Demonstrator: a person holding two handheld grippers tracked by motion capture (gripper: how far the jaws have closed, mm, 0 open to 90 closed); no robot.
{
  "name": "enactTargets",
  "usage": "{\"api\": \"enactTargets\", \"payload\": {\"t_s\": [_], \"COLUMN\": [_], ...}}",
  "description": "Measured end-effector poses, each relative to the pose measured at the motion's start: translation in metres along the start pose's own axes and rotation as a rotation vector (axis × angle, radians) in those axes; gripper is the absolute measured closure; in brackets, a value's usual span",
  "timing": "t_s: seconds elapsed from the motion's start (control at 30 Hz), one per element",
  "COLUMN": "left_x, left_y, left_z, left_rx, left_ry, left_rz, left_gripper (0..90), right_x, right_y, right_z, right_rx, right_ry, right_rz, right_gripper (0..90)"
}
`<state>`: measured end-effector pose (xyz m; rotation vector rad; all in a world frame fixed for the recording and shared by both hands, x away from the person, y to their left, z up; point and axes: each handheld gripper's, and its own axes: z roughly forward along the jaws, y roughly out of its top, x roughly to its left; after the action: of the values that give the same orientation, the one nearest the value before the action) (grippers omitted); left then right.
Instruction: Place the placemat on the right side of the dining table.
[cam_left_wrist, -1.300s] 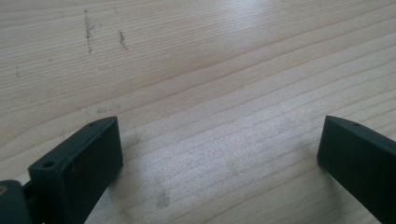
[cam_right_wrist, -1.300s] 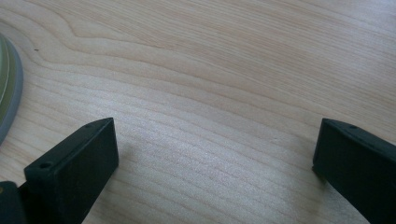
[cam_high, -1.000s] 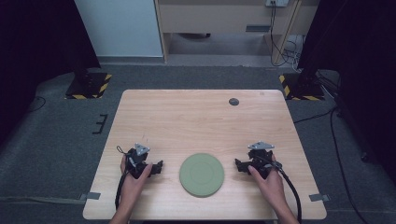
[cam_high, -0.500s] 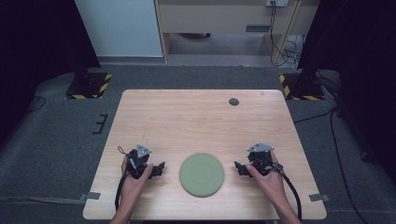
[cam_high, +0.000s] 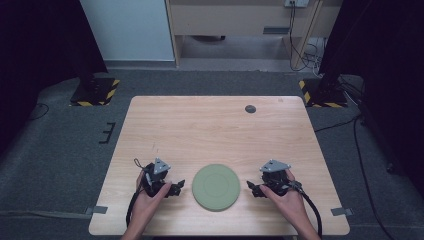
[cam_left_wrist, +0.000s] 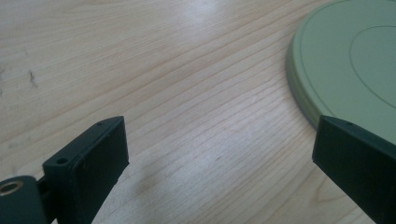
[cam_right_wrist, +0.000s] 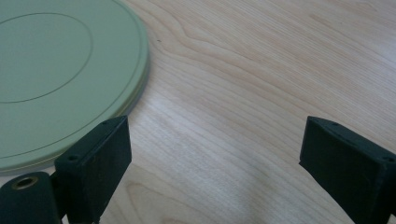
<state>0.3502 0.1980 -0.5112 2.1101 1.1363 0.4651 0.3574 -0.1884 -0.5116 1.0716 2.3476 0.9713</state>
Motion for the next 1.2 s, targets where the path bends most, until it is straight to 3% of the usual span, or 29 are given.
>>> {"api": "enactTargets", "payload": {"t_s": [0.07, 0.17, 0.3, 0.43, 0.67, 0.77, 1.2], "left_x": [-0.006, -0.011, -0.020, -0.029, -0.041, -0.042, -0.039], "left_y": [0.007, 0.008, -0.002, -0.012, -0.013, -0.012, -0.008], "left_z": [-0.003, -0.006, -0.005, 0.001, 0.007, 0.008, 0.013], "left_rx": [0.000, -0.016, -0.045, -0.026, -0.010, -0.006, -0.002], "left_ry": [-0.001, -0.010, -0.022, -0.062, -0.067, -0.059, -0.052], "left_rz": [0.028, 0.026, 0.024, 0.026, 0.072, 0.087, 0.074], "left_gripper": [3.3, 3.5, 3.3, 3.7, 3.7, 2.7, 0.3], "right_x": [0.003, 0.006, 0.011, 0.017, 0.026, 0.029, 0.031], "right_y": [-0.001, -0.002, -0.003, -0.003, 0.000, 0.000, 0.002], "right_z": [-0.002, -0.001, 0.002, 0.005, 0.007, 0.010, 0.014], "right_rx": [0.002, 0.010, 0.013, 0.017, -0.002, 0.006, 0.015], "right_ry": [0.004, 0.010, 0.028, 0.037, 0.055, 0.055, 0.019], "right_rz": [-0.021, -0.029, -0.050, -0.071, -0.091, -0.098, -0.103], "right_gripper": [9.7, 9.8, 10.4, 10.4, 10.4, 10.3, 8.4]}}
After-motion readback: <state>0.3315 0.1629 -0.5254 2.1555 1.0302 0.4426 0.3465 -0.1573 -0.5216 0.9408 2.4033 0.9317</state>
